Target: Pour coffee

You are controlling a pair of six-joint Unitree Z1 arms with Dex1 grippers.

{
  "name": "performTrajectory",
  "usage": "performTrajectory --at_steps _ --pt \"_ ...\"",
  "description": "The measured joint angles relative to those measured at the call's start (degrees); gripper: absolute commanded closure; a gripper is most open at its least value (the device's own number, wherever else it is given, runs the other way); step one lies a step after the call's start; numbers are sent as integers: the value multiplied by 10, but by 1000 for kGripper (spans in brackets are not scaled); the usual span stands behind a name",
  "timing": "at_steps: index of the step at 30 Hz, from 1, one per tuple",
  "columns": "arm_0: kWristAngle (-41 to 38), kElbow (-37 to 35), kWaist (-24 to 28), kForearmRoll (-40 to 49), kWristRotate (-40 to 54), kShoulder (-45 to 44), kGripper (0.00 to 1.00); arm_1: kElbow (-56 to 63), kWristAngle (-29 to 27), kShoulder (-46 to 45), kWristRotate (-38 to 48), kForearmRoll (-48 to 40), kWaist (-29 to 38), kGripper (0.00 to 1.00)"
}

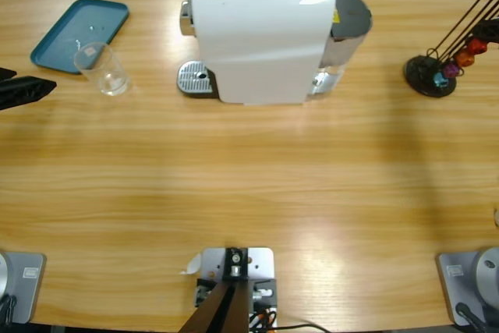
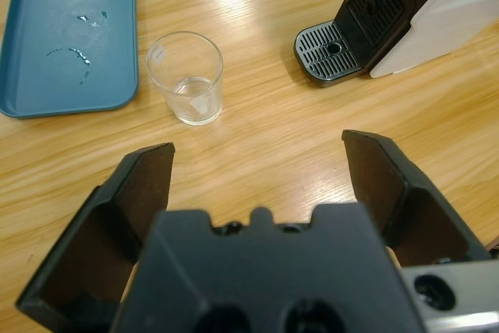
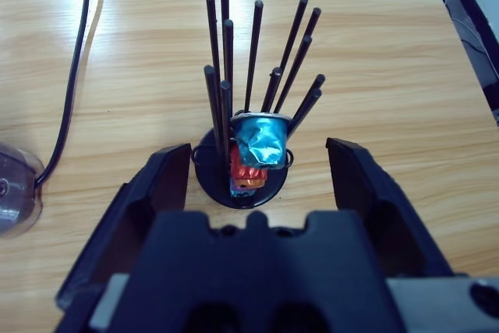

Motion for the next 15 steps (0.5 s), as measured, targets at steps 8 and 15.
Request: performTrajectory --at_steps 8,15 --pt "0 0 0 0 0 0 69 0 -7 0 0 0 -8 577" --pt "0 0 0 0 0 0 69 0 -7 0 0 0 -10 976"
